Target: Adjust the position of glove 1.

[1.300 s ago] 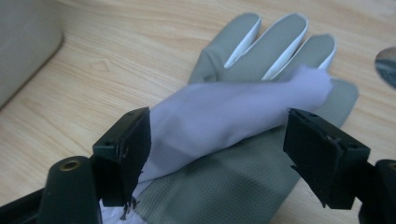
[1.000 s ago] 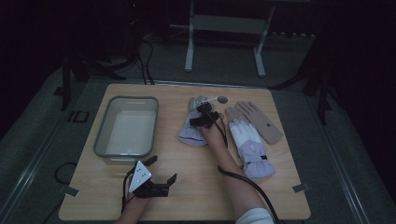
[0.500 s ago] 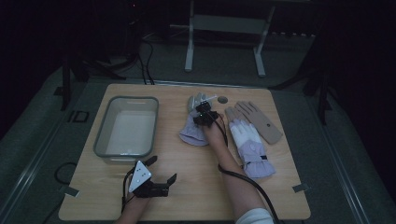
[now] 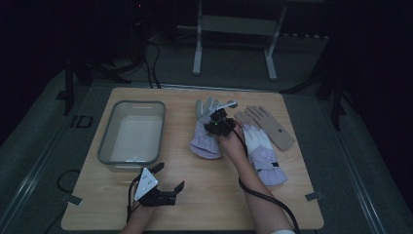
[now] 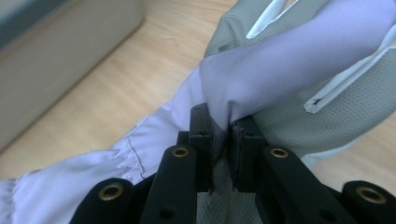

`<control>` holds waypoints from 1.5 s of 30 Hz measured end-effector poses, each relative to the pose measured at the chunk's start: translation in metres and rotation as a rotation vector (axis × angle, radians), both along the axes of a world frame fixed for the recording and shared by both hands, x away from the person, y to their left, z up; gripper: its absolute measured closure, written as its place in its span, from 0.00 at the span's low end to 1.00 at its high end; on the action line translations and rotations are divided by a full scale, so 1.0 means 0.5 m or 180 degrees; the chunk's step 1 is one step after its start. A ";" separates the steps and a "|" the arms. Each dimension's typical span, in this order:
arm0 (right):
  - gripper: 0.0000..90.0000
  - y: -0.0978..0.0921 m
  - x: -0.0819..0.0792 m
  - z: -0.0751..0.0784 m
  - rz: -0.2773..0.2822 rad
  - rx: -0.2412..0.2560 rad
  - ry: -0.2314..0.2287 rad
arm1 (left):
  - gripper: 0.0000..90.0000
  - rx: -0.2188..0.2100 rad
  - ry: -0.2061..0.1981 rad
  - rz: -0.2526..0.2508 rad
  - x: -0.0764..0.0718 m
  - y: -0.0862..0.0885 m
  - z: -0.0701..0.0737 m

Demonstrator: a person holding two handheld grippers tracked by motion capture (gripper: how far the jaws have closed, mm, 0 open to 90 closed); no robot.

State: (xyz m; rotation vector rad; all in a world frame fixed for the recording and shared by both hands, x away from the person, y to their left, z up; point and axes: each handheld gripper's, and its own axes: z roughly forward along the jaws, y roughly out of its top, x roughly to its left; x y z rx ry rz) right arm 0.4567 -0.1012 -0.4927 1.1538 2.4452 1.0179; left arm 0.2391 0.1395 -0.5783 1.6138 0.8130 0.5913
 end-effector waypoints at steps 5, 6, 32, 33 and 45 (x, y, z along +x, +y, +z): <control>0.90 -0.018 -0.058 0.030 0.0138 0.0037 -0.0100 | 0.02 0.0018 -0.0010 0.0014 0.000 -0.001 0.000; 0.90 -0.024 -0.070 0.037 0.0154 0.0075 -0.0145 | 0.02 0.0014 -0.0005 0.0019 -0.001 -0.001 0.000; 0.90 -0.018 -0.159 -0.016 0.0266 0.0011 -0.0155 | 0.02 -0.0011 -0.0018 -0.0006 -0.004 -0.002 0.000; 0.90 -0.012 -0.152 -0.021 0.0266 0.0007 -0.0129 | 0.02 -0.0010 -0.0018 -0.0005 -0.004 -0.002 0.000; 0.90 0.039 -0.095 -0.050 0.0350 -0.0185 -0.0064 | 0.02 0.0005 -0.0018 -0.0011 -0.003 -0.003 0.000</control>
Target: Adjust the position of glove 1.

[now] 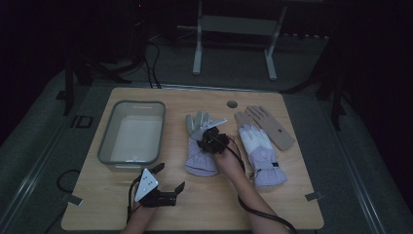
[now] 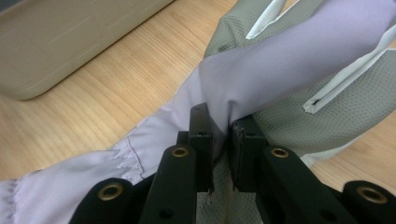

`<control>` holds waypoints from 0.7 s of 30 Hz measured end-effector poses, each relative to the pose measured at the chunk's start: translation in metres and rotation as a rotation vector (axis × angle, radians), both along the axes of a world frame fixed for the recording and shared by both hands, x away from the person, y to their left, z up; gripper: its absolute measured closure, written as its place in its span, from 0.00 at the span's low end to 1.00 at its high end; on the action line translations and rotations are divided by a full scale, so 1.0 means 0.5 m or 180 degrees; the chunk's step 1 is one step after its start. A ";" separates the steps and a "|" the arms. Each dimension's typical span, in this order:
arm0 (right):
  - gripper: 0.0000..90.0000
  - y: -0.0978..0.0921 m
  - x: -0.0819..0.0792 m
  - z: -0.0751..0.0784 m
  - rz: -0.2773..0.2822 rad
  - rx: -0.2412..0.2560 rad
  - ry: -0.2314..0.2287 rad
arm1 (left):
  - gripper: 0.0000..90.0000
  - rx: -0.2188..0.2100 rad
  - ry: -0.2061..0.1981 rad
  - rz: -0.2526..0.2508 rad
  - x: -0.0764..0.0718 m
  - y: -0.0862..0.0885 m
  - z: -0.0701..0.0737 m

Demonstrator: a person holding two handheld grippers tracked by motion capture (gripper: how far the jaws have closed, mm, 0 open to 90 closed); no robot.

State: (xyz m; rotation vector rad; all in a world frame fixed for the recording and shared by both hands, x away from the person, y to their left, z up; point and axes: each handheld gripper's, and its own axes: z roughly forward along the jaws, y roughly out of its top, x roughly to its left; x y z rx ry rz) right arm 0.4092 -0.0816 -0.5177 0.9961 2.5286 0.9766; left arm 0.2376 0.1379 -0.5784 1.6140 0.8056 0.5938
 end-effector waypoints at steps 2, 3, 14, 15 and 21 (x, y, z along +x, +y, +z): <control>0.90 0.005 0.006 -0.015 -0.0015 -0.0059 0.0035 | 0.02 0.0000 -0.0002 -0.0004 0.000 0.000 0.000; 0.89 0.007 0.009 -0.023 -0.0016 -0.0053 0.0059 | 0.02 0.0003 -0.0004 -0.0003 0.000 0.000 0.000; 0.78 0.007 0.023 -0.045 0.0030 0.0031 0.0115 | 0.02 0.0008 0.0000 -0.0017 0.001 0.000 0.000; 0.76 0.007 0.023 -0.044 0.0018 0.0039 0.0120 | 0.02 0.0009 0.0000 -0.0017 0.001 0.000 0.000; 0.70 0.002 0.017 -0.036 -0.0028 0.0118 0.0146 | 0.02 0.0002 0.0006 -0.0015 0.001 0.000 0.000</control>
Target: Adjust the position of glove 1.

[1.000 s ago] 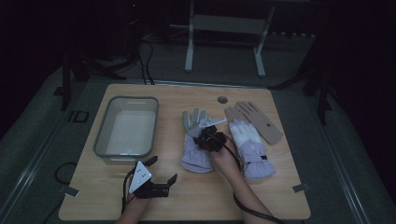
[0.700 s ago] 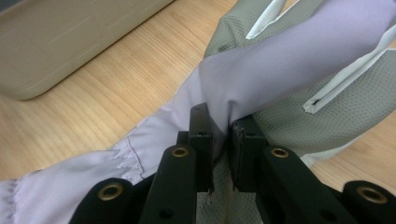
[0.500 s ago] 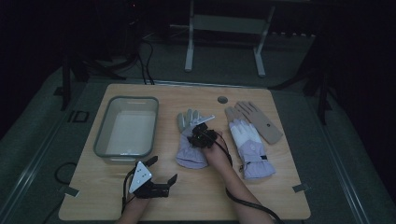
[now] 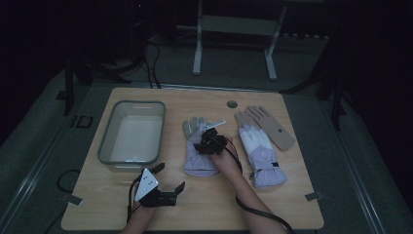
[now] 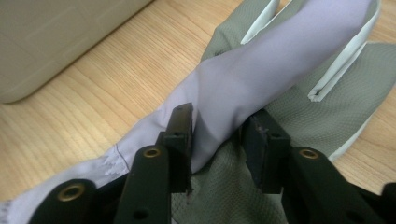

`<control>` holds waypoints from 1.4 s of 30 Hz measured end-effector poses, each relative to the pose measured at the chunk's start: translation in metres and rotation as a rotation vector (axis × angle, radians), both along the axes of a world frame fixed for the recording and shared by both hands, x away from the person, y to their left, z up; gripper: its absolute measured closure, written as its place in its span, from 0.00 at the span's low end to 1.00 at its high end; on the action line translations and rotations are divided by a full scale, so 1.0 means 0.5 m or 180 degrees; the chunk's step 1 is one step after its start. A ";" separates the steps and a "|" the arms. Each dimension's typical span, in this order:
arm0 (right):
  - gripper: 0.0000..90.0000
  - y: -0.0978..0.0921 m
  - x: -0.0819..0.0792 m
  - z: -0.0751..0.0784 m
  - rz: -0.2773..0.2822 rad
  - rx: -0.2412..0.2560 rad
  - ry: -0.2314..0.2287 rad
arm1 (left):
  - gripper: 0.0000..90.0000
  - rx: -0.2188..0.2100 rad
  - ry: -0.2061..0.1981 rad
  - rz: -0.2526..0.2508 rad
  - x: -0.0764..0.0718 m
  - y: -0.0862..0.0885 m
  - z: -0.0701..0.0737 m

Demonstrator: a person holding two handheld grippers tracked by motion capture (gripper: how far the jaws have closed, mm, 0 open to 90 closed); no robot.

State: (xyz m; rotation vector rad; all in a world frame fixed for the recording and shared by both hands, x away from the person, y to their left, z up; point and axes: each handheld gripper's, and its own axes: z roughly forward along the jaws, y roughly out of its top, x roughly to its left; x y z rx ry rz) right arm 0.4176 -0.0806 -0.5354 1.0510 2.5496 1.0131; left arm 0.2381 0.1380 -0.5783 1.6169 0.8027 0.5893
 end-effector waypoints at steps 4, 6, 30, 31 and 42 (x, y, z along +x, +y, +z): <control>0.72 -0.009 -0.003 0.009 -0.0025 0.0007 -0.0029 | 0.02 0.0005 0.0000 -0.0005 0.000 0.000 0.000; 0.79 -0.012 -0.003 0.004 -0.0084 -0.0056 -0.0038 | 0.02 0.0007 -0.0006 -0.0006 0.000 -0.001 0.000; 0.79 -0.089 -0.052 -0.002 -0.0499 0.0157 -0.0042 | 0.02 0.0009 -0.0011 0.0013 -0.001 -0.001 0.000; 0.79 -0.091 -0.053 0.002 -0.0477 0.0179 -0.0040 | 0.02 0.0009 -0.0007 0.0011 -0.001 -0.001 0.000; 0.68 -0.131 -0.078 0.079 -0.0430 0.0260 -0.0309 | 0.02 0.0001 -0.0009 0.0009 -0.001 0.000 0.000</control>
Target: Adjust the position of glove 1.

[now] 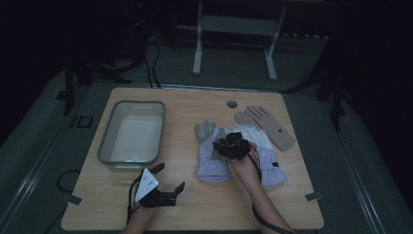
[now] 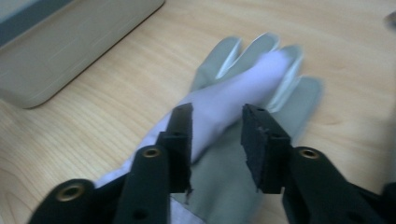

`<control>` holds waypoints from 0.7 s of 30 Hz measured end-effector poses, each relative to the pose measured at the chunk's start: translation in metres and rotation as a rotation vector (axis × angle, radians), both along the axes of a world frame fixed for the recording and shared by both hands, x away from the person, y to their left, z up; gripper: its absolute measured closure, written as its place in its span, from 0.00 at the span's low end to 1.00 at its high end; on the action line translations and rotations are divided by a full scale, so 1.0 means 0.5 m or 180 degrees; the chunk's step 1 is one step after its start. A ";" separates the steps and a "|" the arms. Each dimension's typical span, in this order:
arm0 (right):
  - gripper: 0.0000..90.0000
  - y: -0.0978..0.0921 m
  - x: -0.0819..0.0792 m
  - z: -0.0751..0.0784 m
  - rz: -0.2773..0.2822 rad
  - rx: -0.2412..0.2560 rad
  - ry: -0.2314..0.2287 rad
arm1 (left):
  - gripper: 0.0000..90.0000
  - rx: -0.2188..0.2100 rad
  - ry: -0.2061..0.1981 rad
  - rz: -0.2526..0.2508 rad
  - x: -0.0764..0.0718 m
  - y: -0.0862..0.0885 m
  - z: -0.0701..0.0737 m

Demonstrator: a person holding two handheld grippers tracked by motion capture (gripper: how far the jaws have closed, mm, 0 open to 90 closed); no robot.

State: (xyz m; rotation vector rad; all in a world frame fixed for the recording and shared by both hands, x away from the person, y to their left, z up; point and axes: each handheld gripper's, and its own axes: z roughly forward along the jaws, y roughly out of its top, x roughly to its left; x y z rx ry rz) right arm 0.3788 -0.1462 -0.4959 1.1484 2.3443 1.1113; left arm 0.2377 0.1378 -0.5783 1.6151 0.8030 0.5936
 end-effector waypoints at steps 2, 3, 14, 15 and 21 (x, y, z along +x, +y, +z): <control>0.62 -0.021 -0.002 0.021 0.0009 -0.0019 -0.0064 | 0.02 -0.0003 0.0000 0.0000 0.000 0.000 0.000; 0.59 -0.029 -0.003 0.028 0.0035 -0.0061 -0.0074 | 0.03 -0.0002 0.0001 -0.0001 0.000 0.000 0.000; 0.49 -0.150 -0.010 0.055 -0.0025 -0.0212 -0.0210 | 0.03 0.0003 0.0005 -0.0003 0.001 0.000 0.000; 0.49 -0.161 -0.011 0.057 -0.0036 -0.0218 -0.0212 | 0.03 0.0009 0.0011 -0.0003 0.001 0.000 0.000; 0.50 -0.223 -0.025 0.064 -0.0142 -0.0204 -0.0236 | 0.03 0.0020 0.0015 -0.0004 0.001 -0.001 0.000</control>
